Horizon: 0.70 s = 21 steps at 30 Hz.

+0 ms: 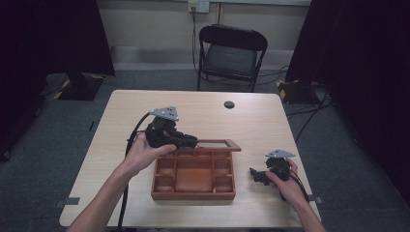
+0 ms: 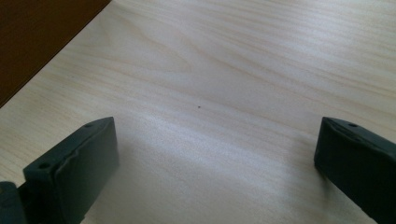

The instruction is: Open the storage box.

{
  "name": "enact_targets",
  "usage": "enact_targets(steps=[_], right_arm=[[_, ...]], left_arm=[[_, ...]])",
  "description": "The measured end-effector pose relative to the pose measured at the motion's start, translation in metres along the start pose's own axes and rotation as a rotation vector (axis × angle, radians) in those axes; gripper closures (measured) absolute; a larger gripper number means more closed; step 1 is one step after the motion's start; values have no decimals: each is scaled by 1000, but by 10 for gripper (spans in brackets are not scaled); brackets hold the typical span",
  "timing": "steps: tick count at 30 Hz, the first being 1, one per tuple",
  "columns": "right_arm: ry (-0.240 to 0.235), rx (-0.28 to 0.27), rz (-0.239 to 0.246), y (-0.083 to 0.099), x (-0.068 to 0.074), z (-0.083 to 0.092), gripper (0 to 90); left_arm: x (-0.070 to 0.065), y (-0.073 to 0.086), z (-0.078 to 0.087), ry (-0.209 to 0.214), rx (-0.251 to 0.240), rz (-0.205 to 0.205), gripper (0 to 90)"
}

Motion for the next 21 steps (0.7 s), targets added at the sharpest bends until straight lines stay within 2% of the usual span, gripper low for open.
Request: enact_targets(steps=[21], right_arm=[[0, 0, 0, 0, 0, 0, 0]], left_arm=[[0, 0, 0, -2, 6, -2, 823]])
Point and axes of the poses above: each handheld gripper's, and its own axes: z roughly backward along the jaws, y roughly out of its underside, x roughly to its left, the point moved 6 cm from there along -z, roughly forward along the jaws, and after that the axes turned 4 degrees about -y, right-handed, at the moved point
